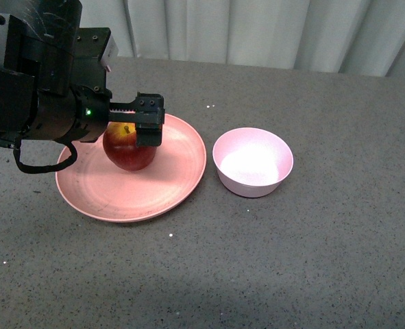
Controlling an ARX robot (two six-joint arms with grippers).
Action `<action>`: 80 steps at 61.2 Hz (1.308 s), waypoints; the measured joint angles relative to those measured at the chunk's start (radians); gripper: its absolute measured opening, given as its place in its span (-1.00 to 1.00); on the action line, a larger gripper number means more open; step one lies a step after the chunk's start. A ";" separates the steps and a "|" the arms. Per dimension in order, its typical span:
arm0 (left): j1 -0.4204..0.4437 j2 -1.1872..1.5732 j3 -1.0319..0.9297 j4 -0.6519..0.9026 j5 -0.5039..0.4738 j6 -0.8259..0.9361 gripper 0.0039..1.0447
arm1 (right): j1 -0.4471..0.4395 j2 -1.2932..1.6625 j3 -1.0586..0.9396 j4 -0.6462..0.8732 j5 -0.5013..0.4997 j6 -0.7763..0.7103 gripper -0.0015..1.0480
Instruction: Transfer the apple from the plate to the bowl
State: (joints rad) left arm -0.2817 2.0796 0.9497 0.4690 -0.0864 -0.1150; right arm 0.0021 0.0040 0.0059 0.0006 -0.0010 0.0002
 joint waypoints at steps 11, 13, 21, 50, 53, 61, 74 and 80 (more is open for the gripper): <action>0.001 0.032 0.018 -0.006 -0.002 0.019 0.88 | 0.000 0.000 0.000 0.000 0.000 0.000 0.82; 0.001 0.036 0.018 -0.007 0.001 0.025 0.88 | 0.000 0.000 0.000 0.000 0.000 0.000 0.82; 0.000 0.045 0.020 -0.015 0.001 0.039 0.88 | 0.000 0.000 0.000 0.000 0.000 0.000 0.82; -0.023 -0.003 0.020 -0.022 0.023 0.054 0.42 | 0.000 0.000 0.000 0.000 0.000 0.000 0.82; -0.041 -0.041 0.021 -0.022 0.039 0.053 0.42 | 0.000 0.000 0.000 0.000 0.000 0.000 0.82; -0.124 -0.098 0.062 -0.025 0.053 0.040 0.42 | 0.000 0.000 0.000 0.000 0.000 0.000 0.82; -0.258 -0.035 0.146 -0.045 0.050 0.027 0.42 | 0.000 0.000 0.000 0.000 0.000 0.000 0.82; -0.307 0.013 0.172 -0.058 0.047 0.026 0.42 | 0.000 0.000 0.000 0.000 0.000 0.000 0.82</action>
State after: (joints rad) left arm -0.5892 2.0922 1.1217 0.4107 -0.0399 -0.0891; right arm 0.0021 0.0040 0.0059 0.0006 -0.0010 0.0002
